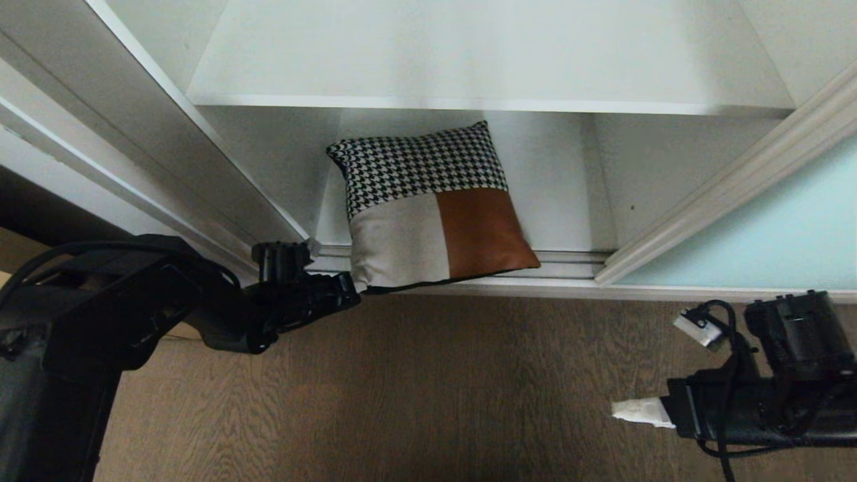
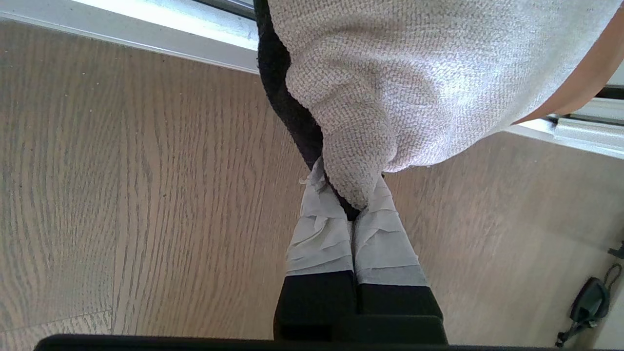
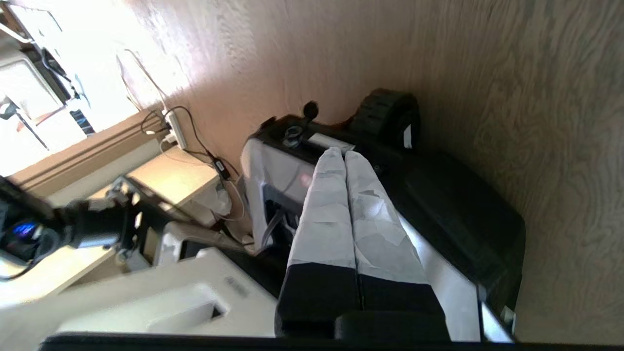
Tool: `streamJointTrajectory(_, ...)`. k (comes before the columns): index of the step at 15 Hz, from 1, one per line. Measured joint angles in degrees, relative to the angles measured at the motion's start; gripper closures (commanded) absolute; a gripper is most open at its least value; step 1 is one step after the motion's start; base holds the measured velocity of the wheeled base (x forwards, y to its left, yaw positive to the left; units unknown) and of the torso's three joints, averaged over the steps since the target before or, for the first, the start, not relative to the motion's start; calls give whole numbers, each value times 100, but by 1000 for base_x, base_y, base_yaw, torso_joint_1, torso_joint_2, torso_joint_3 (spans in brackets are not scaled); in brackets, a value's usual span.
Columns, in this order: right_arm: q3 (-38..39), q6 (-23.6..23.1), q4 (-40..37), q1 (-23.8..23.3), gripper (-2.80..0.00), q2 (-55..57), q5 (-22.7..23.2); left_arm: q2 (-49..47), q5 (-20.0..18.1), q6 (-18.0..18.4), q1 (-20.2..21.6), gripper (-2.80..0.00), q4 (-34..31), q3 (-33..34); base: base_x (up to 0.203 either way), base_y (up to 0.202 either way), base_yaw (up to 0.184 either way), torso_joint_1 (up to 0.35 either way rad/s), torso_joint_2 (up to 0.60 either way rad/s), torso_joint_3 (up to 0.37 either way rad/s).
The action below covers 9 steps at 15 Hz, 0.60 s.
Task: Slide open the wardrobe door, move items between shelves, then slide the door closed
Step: Place the pillow on the higher shelf
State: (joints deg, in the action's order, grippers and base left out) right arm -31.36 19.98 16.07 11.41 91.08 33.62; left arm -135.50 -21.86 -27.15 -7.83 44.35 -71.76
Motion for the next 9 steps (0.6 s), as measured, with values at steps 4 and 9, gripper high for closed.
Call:
streamJointTrajectory(4,-297,297,1129,186,-280,1233,-195,-6,-7,-2,0,0,2,25,0,0,0,0,0,0)
streamJointTrajectory(9,-721,534,2607,554,-280,2460,-251,-11,-134,12,0,0,9,55,0,0,0,0,0,0)
